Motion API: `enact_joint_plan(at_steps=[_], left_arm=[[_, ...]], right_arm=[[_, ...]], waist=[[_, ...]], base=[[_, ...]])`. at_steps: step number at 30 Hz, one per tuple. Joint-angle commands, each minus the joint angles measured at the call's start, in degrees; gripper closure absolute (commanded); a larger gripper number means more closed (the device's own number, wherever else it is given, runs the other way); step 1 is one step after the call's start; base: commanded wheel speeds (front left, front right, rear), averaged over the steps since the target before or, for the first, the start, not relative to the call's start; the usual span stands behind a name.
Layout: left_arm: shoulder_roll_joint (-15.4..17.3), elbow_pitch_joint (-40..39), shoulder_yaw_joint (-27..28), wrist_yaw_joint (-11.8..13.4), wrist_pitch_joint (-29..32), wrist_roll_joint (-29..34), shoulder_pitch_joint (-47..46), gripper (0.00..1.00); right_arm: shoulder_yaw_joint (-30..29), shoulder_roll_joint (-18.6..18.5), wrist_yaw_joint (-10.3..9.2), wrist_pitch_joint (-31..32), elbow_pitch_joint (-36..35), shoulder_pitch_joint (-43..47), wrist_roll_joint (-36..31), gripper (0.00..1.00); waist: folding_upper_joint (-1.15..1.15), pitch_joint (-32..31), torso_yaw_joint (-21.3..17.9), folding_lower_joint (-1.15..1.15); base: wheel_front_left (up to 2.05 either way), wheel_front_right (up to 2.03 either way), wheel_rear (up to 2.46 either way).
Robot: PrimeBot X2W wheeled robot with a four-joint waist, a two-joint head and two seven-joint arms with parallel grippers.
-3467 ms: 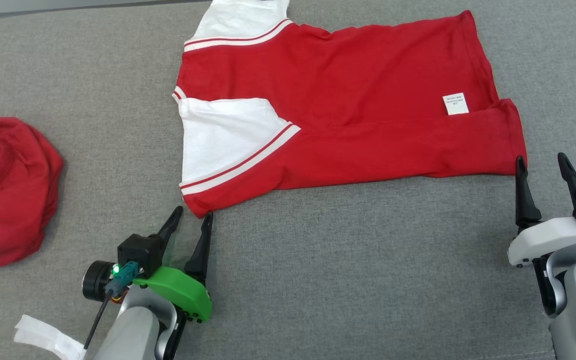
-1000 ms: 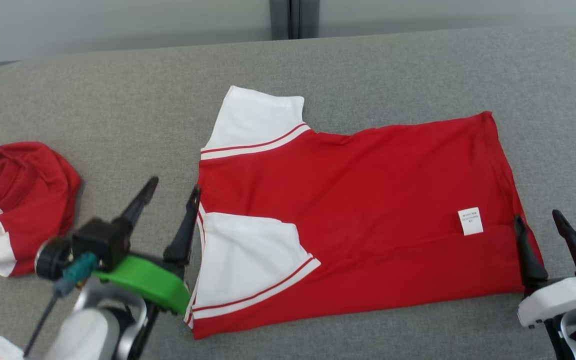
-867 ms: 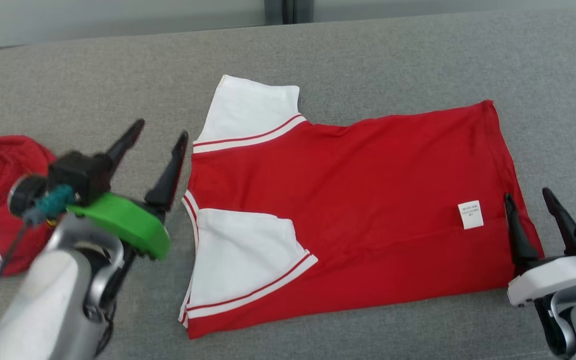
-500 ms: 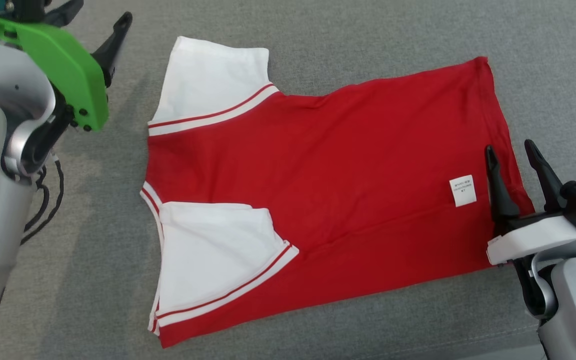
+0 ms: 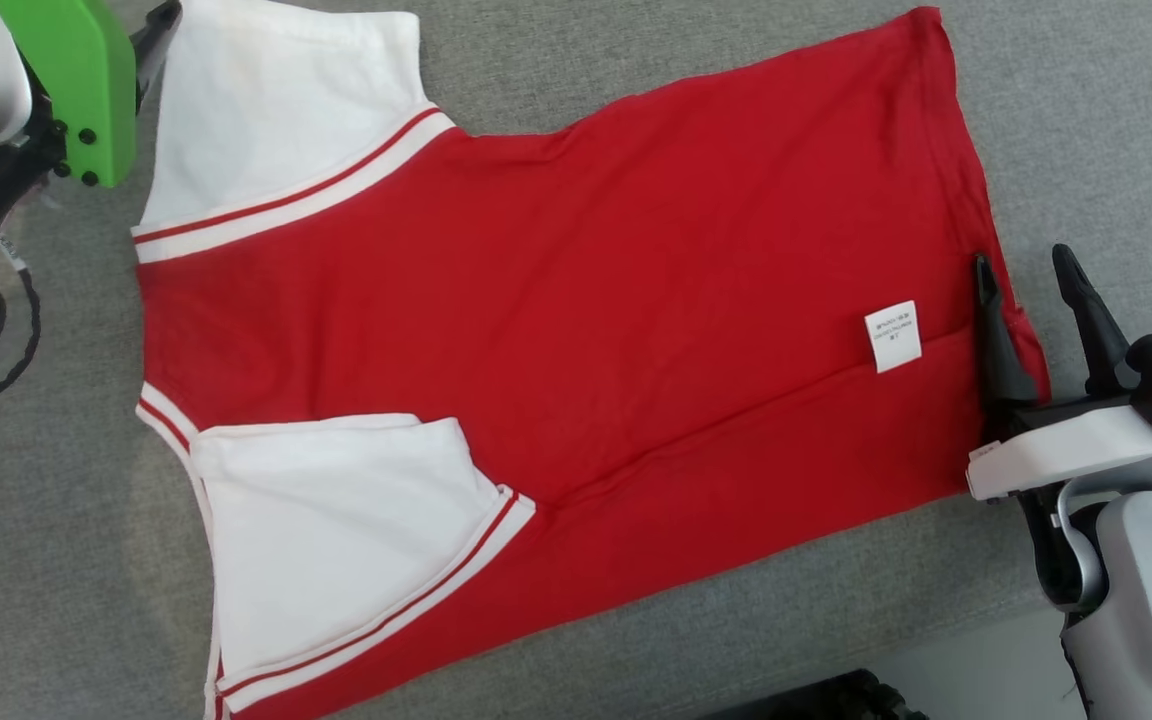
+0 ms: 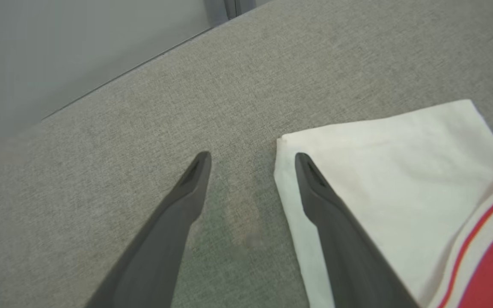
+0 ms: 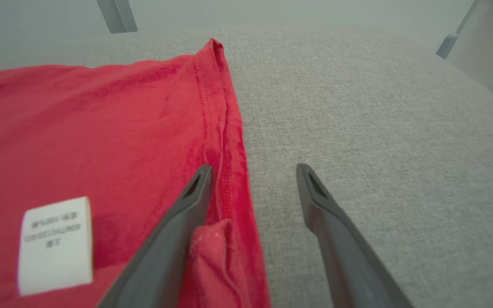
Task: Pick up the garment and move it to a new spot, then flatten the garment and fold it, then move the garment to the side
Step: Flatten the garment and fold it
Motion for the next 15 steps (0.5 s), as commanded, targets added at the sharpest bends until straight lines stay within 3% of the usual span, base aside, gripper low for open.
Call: enact_joint_plan(at_steps=[1, 10, 12, 13, 14, 15], left_arm=[[0.74, 0.85, -0.24, -0.15, -0.37, -0.47, -1.1, 0.0], [2.79, 4.56, -3.97, -0.12, -1.87, -0.83, -2.08, 0.0], [3.15, 4.96, -4.68, -0.12, -2.12, -1.04, -2.36, 0.27], [3.2, 5.08, -5.04, -0.11, -2.37, -1.25, -2.37, 0.57], [3.22, 5.07, -5.38, -0.11, -2.49, -1.54, -2.37, 0.72], [3.21, 4.87, -5.93, -0.11, -2.4, -1.94, -2.31, 0.96]], right_arm=[[-0.17, 0.29, -0.06, -0.02, -0.25, -0.7, 0.02, 0.0], [-0.69, 1.12, -0.07, -0.02, -0.26, -0.52, -0.12, 0.0], [-0.67, 1.18, -0.07, -0.02, -0.17, -0.71, -0.05, 0.0], [-0.7, 1.16, -0.06, -0.02, -0.16, -0.81, 0.0, 0.0], [-0.81, 1.12, -0.06, -0.02, -0.19, -0.88, 0.01, 0.0], [-0.94, 1.03, -0.06, -0.02, -0.19, -0.9, 0.01, 0.0]], waist=[[0.0, 1.93, -2.04, -0.01], [0.0, 2.2, -3.22, -0.01], [0.0, 2.21, -3.46, -0.01], [0.0, 2.19, -3.56, -0.01], [0.0, 2.16, -3.61, -0.01], [0.0, 2.11, -3.61, -0.01]], base=[[0.0, 0.0, 0.0], [0.0, 0.0, 0.0], [0.0, 0.0, 0.0], [0.0, 0.0, 0.0], [0.0, 0.0, 0.0], [0.0, 0.0, 0.0]])
